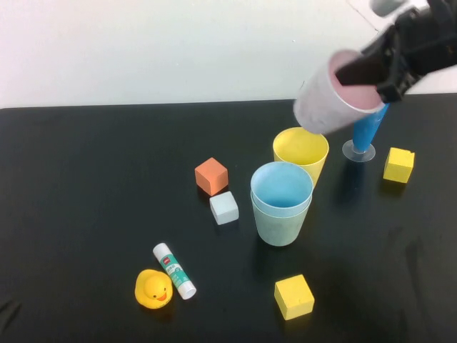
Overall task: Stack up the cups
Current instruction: Place the pink cup on the yellow cup
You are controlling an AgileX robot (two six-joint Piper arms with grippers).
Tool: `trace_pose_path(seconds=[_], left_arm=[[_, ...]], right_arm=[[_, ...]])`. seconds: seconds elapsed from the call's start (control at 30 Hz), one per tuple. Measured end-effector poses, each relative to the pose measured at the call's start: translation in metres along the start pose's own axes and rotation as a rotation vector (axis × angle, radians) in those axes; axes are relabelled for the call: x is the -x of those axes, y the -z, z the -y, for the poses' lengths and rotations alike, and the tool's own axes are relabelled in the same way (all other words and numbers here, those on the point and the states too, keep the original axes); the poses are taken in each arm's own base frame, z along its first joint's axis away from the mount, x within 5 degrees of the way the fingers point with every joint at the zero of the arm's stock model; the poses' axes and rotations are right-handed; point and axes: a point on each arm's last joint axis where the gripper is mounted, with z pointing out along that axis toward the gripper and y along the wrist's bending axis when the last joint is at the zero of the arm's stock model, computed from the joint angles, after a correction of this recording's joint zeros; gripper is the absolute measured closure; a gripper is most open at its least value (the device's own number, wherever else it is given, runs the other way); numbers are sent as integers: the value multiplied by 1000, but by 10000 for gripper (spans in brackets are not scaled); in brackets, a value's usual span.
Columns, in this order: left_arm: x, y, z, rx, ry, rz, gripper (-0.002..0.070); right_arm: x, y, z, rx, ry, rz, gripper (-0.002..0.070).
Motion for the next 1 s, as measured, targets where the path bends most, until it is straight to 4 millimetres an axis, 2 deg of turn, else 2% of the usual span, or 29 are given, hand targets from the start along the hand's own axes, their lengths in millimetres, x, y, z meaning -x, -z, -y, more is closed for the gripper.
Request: trace_pose_path(seconds=[0.1,0.2,0.43,0.57,0.8,1.0], left_arm=[[-7,-3,3,-5,-10,29,673],[-10,-5,5,-6,-26,51,673],[-9,-6,5,0,-42,69,673],[-9,-6,4,4,-45,74,673],[-8,-5,2,25,-30,83,673],[-8,-5,2,28,-27,85,673]], right_arm=[[12,-15,-1,-20,71,-8,640],[15,-36,-2,-40,136,-63,641],[0,-72,2,-42,144,-193,642],[-7,-80,5,-45,137,-215,642],[-8,-81,6,-50,110,-217,636],[-8,-81,6,-56,60,-217,551]])
